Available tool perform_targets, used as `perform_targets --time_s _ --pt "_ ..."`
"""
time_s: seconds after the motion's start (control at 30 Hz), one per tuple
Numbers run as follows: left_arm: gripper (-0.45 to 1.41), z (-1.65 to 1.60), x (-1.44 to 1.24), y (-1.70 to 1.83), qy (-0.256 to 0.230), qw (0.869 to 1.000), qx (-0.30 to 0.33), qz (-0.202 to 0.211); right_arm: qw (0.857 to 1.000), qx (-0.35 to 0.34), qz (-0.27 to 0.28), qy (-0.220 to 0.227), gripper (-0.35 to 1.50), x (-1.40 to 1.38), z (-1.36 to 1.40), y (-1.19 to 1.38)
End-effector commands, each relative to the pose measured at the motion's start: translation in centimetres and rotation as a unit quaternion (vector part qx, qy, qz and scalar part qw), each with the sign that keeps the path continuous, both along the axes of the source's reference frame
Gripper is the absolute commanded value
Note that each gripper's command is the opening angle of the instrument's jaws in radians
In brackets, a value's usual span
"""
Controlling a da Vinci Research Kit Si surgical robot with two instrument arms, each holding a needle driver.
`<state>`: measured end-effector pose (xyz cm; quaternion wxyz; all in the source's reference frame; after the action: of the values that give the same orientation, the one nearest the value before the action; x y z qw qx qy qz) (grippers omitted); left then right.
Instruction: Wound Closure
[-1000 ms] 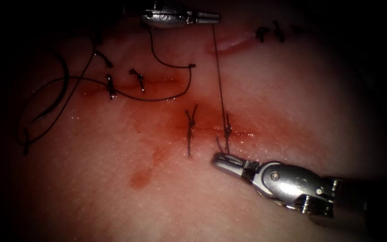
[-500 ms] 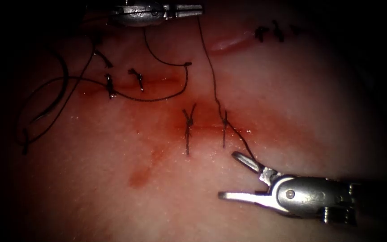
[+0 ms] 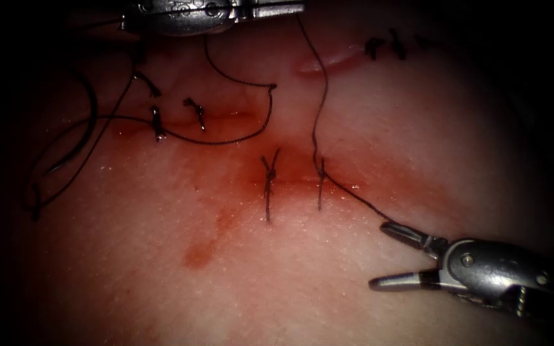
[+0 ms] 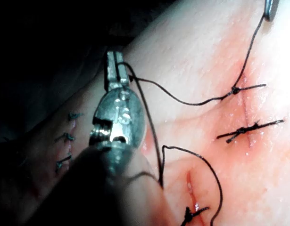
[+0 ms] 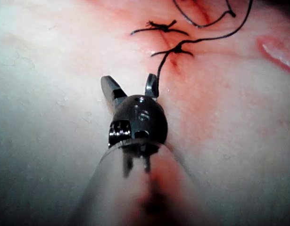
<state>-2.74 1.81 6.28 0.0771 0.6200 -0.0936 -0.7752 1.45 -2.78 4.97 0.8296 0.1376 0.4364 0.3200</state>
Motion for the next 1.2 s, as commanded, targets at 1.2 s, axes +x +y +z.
perform_targets --time_s 1.2 --pt "-0.45 -1.00 0.00 -0.16 0.006 0.999 -0.039 0.013 0.996 -0.069 0.027 0.041 1.32 0.77 0.45 1.18"
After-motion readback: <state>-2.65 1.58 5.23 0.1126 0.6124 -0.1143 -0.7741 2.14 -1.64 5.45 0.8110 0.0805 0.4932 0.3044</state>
